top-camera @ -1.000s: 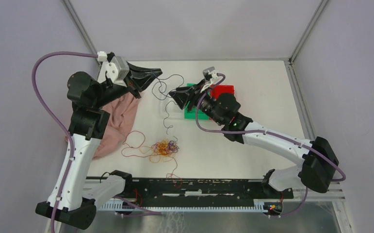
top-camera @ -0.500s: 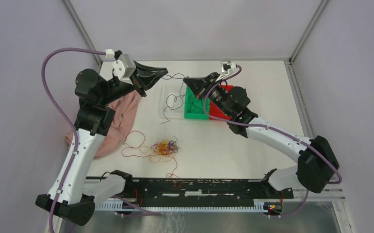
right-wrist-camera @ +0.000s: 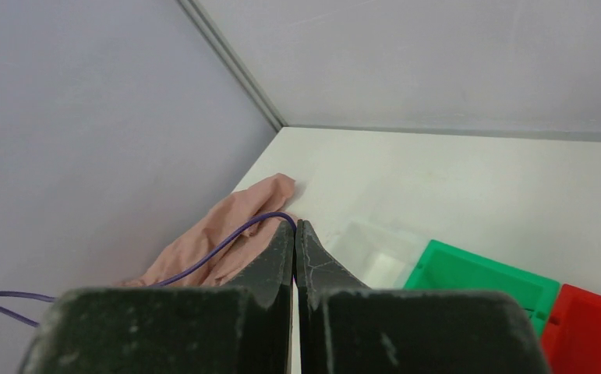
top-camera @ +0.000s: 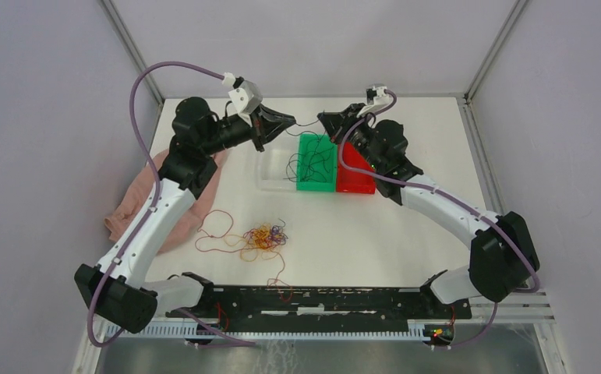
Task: Untangle the cables
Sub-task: Place the cable in the bin.
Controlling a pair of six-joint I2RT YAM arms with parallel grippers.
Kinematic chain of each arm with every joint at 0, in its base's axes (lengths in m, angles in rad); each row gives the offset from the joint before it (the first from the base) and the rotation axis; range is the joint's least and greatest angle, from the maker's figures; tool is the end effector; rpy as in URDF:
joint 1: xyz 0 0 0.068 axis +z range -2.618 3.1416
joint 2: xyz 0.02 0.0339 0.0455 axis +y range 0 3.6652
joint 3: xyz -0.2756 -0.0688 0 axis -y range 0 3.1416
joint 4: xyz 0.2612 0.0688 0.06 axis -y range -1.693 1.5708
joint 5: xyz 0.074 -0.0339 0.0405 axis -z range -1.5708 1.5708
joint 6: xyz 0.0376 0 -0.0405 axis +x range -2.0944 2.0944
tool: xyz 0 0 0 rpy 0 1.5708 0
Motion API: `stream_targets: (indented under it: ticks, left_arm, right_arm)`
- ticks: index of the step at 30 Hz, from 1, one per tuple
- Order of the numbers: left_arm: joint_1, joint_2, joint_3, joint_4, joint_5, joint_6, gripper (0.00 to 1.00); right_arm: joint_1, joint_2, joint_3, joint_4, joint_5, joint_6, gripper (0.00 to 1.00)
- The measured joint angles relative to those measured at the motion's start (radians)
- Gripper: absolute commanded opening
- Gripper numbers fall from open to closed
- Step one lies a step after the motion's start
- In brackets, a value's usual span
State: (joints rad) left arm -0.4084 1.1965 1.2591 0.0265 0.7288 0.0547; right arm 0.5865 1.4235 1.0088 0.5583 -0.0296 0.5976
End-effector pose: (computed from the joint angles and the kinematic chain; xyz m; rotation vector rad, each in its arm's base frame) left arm 0.2450 -0.1333 0.4553 0.9152 1.2641 -0.8179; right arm 0.2936 0.1964 0.3518 -0.0174 1.5039 0.9877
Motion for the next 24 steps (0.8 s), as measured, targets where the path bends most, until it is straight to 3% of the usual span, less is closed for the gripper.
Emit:
stream_targets:
  ticks: [9, 24]
  left_arm:
    - [0.0, 0.08, 0.0, 0.016, -0.02, 0.018, 0.03]
    - [-0.003, 0.093, 0.0, 0.029, -0.021, 0.029, 0.03]
  right_arm:
    - [-0.063, 0.042, 0.088, -0.13, -0.002, -0.092, 0.01]
    - [-0.119, 0.096, 0.14, -0.129, -0.054, -0.079, 0.01]
